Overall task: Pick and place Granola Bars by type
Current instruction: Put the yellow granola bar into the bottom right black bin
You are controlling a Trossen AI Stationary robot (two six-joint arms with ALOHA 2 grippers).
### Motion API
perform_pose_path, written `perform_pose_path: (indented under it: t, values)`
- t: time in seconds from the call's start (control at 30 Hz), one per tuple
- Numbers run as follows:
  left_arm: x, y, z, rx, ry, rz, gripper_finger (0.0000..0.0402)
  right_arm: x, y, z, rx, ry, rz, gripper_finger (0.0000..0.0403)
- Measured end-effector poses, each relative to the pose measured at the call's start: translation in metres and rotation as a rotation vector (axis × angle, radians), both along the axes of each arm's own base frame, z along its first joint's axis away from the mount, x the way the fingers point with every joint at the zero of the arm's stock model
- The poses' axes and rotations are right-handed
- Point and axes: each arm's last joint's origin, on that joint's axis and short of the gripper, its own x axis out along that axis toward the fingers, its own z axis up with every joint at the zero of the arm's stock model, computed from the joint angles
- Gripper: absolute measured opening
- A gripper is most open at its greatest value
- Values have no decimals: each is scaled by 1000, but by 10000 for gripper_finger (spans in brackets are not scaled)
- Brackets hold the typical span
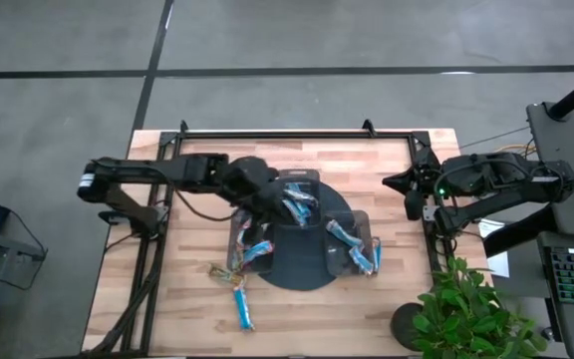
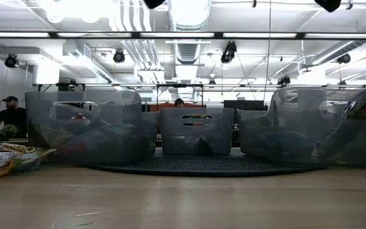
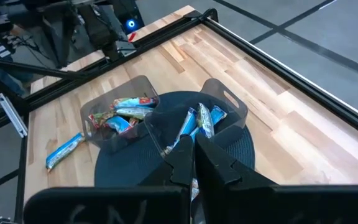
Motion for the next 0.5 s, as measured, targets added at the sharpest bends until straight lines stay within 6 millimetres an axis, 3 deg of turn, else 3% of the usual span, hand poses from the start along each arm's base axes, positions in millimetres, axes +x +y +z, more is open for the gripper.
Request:
perform_pose_path:
  t: [0.3,0.5]
  values:
    - [-45,0,-43,-108,-42,80,0,6,1,-2,-1,19,4,8]
    - [-70,-1,-71,-173,20,134,0,9,2,-3,1,25,5,8]
